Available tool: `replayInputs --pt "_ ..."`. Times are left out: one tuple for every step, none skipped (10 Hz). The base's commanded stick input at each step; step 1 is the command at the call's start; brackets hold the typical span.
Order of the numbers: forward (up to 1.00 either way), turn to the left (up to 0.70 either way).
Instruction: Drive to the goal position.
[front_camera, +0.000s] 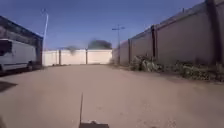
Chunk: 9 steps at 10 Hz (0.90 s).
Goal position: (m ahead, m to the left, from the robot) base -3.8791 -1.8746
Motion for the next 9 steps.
replayInputs --pt "0.0 0.45" --pt "0.0 0.45" --pt "0.0 0.45" --pt "0.0 0.45" --pt "0.0 0.45" --pt "0.0 0.45" --pt "0.0 0.45" --pt "0.0 0.45" --pt "0.0 0.45"
